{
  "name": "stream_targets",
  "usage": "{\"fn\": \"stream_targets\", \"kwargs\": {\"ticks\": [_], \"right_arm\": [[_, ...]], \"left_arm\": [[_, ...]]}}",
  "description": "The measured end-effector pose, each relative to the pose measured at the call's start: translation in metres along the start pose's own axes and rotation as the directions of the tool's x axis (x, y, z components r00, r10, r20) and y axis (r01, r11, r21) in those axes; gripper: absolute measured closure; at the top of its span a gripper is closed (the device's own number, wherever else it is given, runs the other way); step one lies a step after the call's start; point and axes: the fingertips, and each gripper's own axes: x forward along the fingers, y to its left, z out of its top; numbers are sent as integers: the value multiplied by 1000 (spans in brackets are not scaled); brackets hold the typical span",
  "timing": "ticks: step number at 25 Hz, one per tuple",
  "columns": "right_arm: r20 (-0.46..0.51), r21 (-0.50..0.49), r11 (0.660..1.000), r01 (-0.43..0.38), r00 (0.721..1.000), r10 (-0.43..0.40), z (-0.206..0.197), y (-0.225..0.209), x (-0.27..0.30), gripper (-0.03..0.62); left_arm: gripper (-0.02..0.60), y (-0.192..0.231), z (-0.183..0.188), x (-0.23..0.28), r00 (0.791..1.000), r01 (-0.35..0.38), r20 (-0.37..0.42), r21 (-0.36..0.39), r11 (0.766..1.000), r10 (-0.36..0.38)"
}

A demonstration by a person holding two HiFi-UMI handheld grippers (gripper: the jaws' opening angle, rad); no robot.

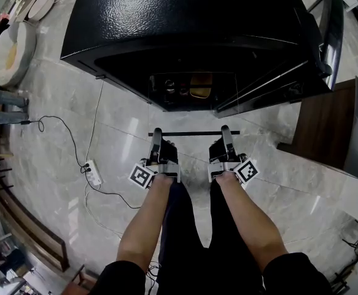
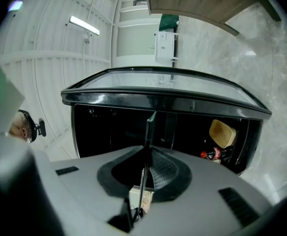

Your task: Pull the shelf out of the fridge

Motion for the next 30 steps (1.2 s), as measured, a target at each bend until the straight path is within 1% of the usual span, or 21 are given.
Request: {"fn": "stream_targets", "kwargs": {"ticks": [7,11,15,18,22,30], "right_arm": [[-10,4,1000,0,1000,0,-7,3,-14,554],[-14,17,1000,20,1000,-20,-14,2,-25,553],[-13,22,999,36,999,-36,-21,0,-38,553],[-11,12,999,35,999,-35,-24,2,-47,554],[-3,1,1000,20,1000,-20,-27,12,-55,554],[33,-40,999,-3,999,5,-31,46,-65,554]], "left_arm": [[545,-4,0,-17,1000,11,10,-7,1000,-11],[544,-6,-1,-30,1000,7,14,-13,1000,-7],[545,-6,-1,-43,1000,-3,5,-19,1000,3],[545,-10,-2,-50,1000,5,-13,-23,1000,-5],[545,-17,-2,-57,999,15,-32,-26,1000,-16],[545,-39,0,-66,998,34,-57,-86,996,-39]]}}
